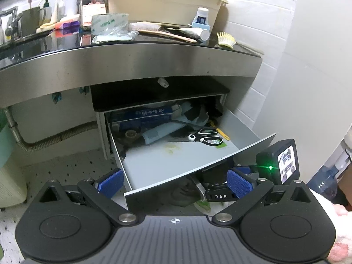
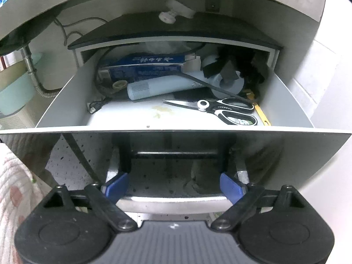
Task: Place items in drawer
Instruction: 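Pull the drawer further open with the right gripper, then move the left gripper to the clear plastic bag and close on it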
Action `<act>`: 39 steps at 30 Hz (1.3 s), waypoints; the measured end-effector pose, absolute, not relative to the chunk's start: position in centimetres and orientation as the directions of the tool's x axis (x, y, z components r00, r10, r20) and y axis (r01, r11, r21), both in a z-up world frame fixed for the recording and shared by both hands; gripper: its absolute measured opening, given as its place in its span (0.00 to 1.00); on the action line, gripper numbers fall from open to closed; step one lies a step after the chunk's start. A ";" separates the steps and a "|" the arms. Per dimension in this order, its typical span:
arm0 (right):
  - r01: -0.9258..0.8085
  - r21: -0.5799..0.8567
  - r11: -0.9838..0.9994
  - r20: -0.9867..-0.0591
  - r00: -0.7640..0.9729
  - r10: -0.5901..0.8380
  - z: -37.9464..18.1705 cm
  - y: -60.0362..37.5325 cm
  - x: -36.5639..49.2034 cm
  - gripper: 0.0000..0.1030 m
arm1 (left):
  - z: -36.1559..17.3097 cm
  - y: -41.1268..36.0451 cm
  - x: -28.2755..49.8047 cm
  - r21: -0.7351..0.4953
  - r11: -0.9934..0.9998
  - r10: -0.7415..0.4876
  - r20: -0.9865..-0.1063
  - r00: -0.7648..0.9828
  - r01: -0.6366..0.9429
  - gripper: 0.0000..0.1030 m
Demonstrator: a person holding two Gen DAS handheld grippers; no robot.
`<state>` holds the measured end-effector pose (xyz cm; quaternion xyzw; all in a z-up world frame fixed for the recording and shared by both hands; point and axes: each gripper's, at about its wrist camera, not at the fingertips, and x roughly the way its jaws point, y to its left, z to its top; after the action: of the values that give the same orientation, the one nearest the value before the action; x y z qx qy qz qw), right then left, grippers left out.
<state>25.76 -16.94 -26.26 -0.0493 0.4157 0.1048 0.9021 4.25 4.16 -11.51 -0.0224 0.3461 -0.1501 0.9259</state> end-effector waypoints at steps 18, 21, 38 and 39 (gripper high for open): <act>-0.228 -0.001 0.974 -0.786 0.602 0.140 -25.7 -17.0 24.7 0.87 | -11.1 5.3 4.1 -0.157 0.958 -0.285 -0.625 0.727 0.241 0.98; -0.229 -0.001 0.973 -0.793 0.594 0.139 -25.6 -16.9 24.7 0.88 | -11.0 5.2 4.4 -0.161 0.956 -0.290 -0.629 0.721 0.244 0.98; -0.229 0.109 0.967 -0.707 0.666 0.237 -23.3 -18.5 23.3 0.87 | -4.7 5.3 9.4 0.126 0.919 -0.272 -0.486 0.831 0.375 0.98; -0.238 0.120 0.964 -0.700 0.668 0.252 -23.0 -18.6 22.9 0.87 | -4.2 5.3 9.8 0.167 0.910 -0.267 -0.463 0.845 0.379 0.98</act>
<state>22.95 -18.65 -23.04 0.0090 0.3845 0.1343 0.9133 9.81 5.29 -4.18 0.1270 0.2206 -0.1699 0.9520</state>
